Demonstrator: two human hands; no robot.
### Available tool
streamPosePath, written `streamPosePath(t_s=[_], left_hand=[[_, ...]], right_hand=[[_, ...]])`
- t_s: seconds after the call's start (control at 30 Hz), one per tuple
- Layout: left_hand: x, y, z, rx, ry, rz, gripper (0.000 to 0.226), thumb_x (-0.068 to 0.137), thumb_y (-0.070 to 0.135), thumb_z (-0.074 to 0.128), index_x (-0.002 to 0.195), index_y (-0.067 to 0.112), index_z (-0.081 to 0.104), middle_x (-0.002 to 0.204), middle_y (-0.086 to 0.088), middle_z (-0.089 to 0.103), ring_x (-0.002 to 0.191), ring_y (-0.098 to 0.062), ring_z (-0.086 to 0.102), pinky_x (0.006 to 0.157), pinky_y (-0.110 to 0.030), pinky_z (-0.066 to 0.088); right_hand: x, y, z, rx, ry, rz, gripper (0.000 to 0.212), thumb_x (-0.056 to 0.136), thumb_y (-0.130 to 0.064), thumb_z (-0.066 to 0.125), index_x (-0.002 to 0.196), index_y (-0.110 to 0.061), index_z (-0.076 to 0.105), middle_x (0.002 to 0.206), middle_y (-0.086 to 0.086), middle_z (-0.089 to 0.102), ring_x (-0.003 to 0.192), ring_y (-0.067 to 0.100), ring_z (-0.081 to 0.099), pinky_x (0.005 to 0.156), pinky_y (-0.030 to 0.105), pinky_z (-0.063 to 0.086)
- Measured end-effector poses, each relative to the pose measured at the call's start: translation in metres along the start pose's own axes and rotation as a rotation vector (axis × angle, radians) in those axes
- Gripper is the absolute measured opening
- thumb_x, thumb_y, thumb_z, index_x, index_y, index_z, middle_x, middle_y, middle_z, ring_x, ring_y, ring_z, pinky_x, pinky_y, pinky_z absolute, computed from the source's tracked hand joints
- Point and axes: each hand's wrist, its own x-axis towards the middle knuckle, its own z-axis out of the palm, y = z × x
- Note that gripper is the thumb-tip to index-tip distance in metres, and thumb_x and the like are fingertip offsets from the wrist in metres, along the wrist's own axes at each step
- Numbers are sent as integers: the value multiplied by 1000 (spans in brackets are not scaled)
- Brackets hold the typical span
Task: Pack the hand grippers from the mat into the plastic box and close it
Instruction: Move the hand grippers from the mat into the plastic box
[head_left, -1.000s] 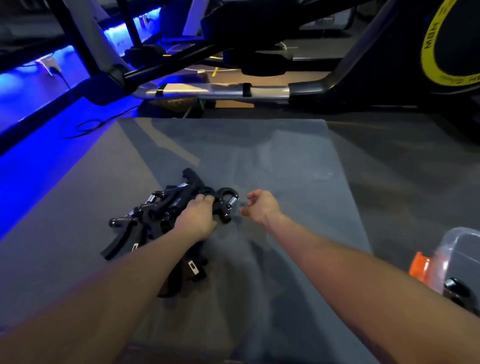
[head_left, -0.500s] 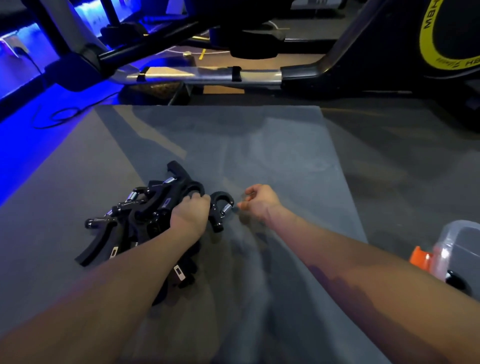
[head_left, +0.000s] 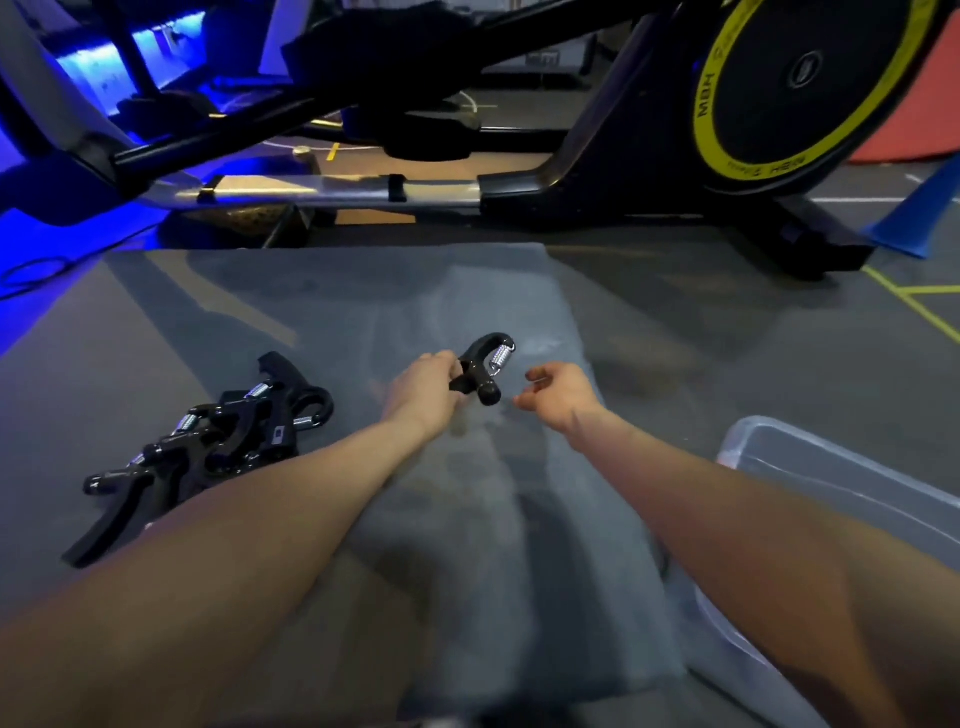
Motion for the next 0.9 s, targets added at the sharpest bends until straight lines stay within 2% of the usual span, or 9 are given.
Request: streamPosePath(t_s=[0.1, 0.17, 0.23, 0.27, 0.33, 0.4, 0.57, 0.7, 0.9], left_hand=[[-4, 33, 12, -226, -24, -2, 22, 82, 9, 66, 104, 10, 61, 96, -6, 62, 88, -22, 56, 77, -24, 45], [-8, 57, 20, -343, -52, 21, 27, 84, 6, 65, 110, 2, 61, 80, 2, 55, 86, -16, 49, 59, -3, 37], [-12, 82, 28, -450, -89, 27, 30, 86, 6, 62, 115, -1, 58, 87, 0, 57, 89, -16, 49, 55, 1, 34], [-14, 93, 33, -487, -108, 21, 31, 88, 8, 61, 117, 0, 58, 96, -4, 60, 92, -17, 52, 61, 0, 36], [-15, 112, 48, -566, -139, 0, 30, 89, 11, 60, 118, 3, 58, 104, -8, 63, 99, -19, 57, 87, -20, 44], [-18, 131, 65, -687, -196, -29, 28, 90, 12, 59, 117, 3, 58, 103, -13, 64, 99, -21, 58, 98, -36, 44], [-28, 185, 108, -920, -296, -47, 33, 93, 5, 52, 124, -7, 51, 111, -17, 59, 99, -19, 52, 91, -31, 44], [-46, 233, 140, -1072, -411, -68, 31, 93, 2, 50, 123, -8, 52, 102, -10, 57, 98, -20, 52, 97, -37, 44], [-85, 291, 196, -952, -569, 29, 37, 92, 3, 52, 128, -5, 49, 123, -19, 58, 111, -26, 56, 104, -36, 42]], right_hand=[[-12, 8, -33, 57, 42, 7, 45, 80, 2, 69, 121, 7, 51, 91, 11, 51, 68, 16, 48, 50, 8, 37], [-19, 14, -54, 97, 83, 7, 45, 79, 1, 70, 120, 6, 52, 87, 11, 53, 58, 11, 45, 51, 11, 37], [-25, 22, -74, 117, 117, -7, 46, 78, -3, 72, 120, 4, 53, 76, 6, 56, 59, 10, 47, 56, 15, 36], [-30, 26, -84, 134, 128, -15, 47, 79, -3, 71, 121, 3, 52, 77, 6, 57, 64, 14, 51, 58, 16, 37], [-38, 36, -103, 166, 152, -34, 47, 79, -4, 71, 122, 2, 52, 87, 9, 57, 79, 20, 53, 61, 18, 38], [-48, 46, -123, 185, 179, -48, 39, 79, -4, 71, 115, -1, 57, 88, 8, 55, 81, 21, 51, 63, 20, 39], [-78, 79, -171, 225, 274, -7, 37, 78, 5, 69, 113, 7, 57, 82, 8, 57, 70, 20, 55, 60, 19, 46], [-106, 108, -208, 195, 372, 37, 31, 80, 4, 68, 110, 2, 59, 69, 1, 57, 51, 15, 54, 37, 19, 46], [-138, 171, -262, 147, 556, 186, 23, 76, 3, 71, 96, -8, 66, 70, 0, 62, 58, 17, 58, 56, 29, 53]])
